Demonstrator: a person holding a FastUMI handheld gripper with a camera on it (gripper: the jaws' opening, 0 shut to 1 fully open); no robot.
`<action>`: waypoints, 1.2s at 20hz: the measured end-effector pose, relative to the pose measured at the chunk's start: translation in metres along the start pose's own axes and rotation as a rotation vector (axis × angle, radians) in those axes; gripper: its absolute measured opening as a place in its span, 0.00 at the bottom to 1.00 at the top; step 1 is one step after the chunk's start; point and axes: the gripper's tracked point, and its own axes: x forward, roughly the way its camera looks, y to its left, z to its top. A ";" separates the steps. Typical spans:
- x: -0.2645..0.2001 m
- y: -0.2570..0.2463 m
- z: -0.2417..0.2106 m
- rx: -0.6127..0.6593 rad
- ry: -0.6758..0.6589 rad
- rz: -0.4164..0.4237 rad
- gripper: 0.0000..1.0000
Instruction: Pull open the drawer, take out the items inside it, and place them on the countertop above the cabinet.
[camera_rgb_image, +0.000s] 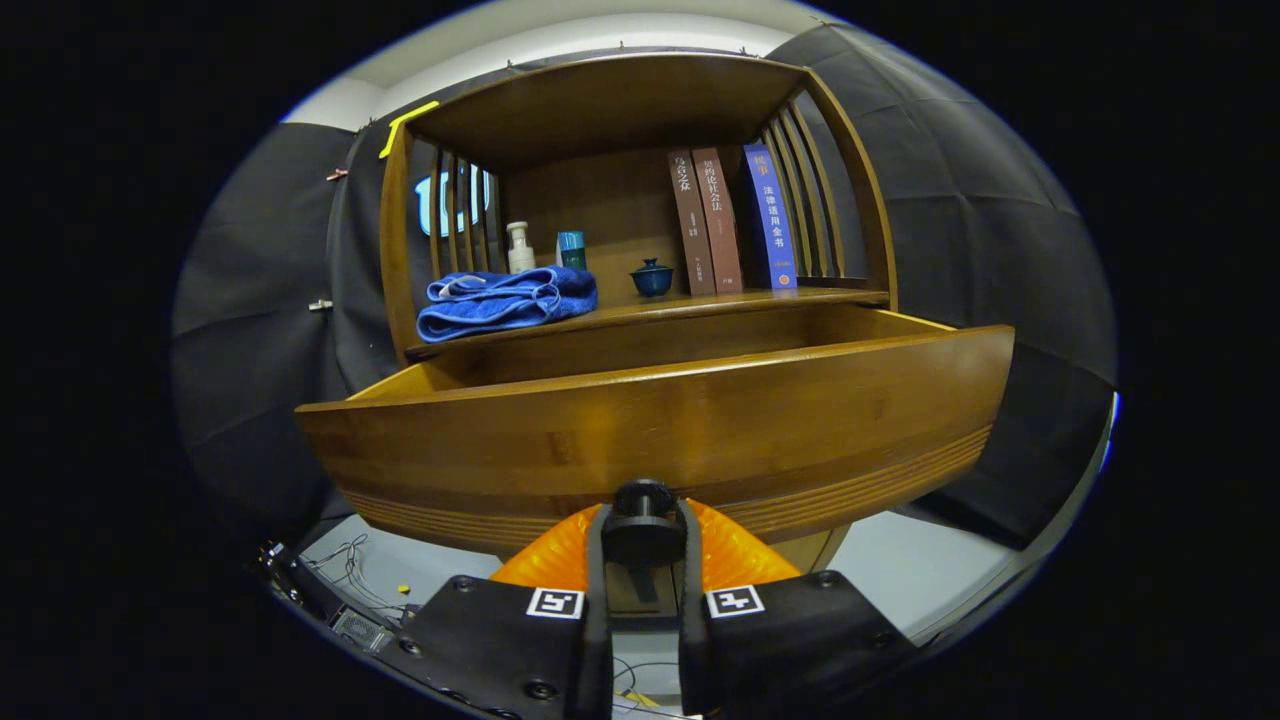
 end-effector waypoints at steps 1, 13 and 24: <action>0.001 0.000 -0.003 0.003 0.012 0.000 0.30; -0.028 -0.006 0.018 -0.080 -0.007 -0.008 1.00; 0.001 0.013 0.150 -0.044 0.179 0.039 1.00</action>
